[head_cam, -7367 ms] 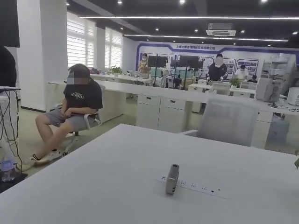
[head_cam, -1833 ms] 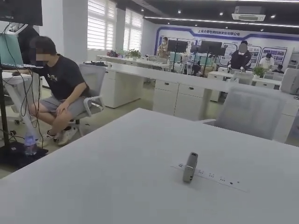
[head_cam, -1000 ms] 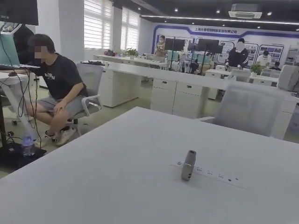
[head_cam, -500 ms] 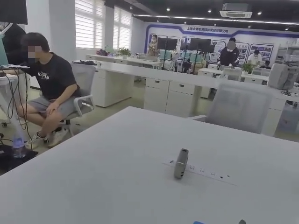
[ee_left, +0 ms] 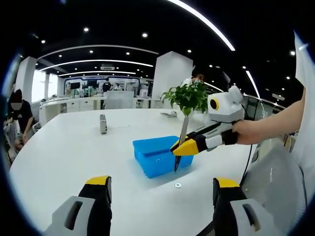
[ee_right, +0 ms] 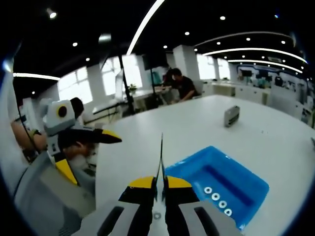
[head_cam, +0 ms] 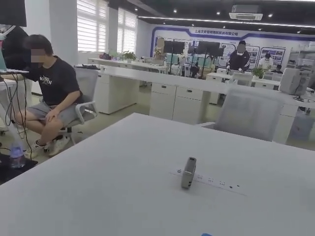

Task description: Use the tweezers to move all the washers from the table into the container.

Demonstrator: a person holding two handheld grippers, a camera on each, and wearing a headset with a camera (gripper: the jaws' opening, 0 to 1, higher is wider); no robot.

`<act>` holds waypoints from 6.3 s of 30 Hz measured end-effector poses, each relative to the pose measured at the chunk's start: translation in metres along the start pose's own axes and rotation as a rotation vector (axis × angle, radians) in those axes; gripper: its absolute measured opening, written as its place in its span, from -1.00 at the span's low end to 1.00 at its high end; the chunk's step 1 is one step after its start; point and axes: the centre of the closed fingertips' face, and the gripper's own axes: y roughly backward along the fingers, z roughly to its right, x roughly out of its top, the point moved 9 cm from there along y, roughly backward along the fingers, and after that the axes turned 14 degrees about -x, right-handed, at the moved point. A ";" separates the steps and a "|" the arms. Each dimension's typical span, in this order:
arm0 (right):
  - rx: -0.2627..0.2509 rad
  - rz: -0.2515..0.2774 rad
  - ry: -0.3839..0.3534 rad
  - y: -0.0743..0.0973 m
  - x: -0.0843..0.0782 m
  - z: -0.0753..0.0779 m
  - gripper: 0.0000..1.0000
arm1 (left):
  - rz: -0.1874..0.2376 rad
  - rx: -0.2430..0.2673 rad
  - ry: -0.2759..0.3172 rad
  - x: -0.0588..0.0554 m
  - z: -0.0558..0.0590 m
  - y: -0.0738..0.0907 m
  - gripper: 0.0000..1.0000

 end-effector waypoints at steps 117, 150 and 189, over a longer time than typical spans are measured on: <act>-0.114 -0.024 0.049 -0.056 0.020 0.053 -0.92 | 0.140 -0.096 0.224 0.020 -0.013 0.015 0.23; 0.457 -0.191 0.457 0.036 0.002 -0.029 -0.93 | -0.182 -0.666 -0.183 0.079 0.030 -0.044 -0.81; 0.237 -0.283 0.451 0.027 -0.062 -0.031 -0.72 | -0.659 -0.638 -0.425 0.019 0.024 -0.074 -1.00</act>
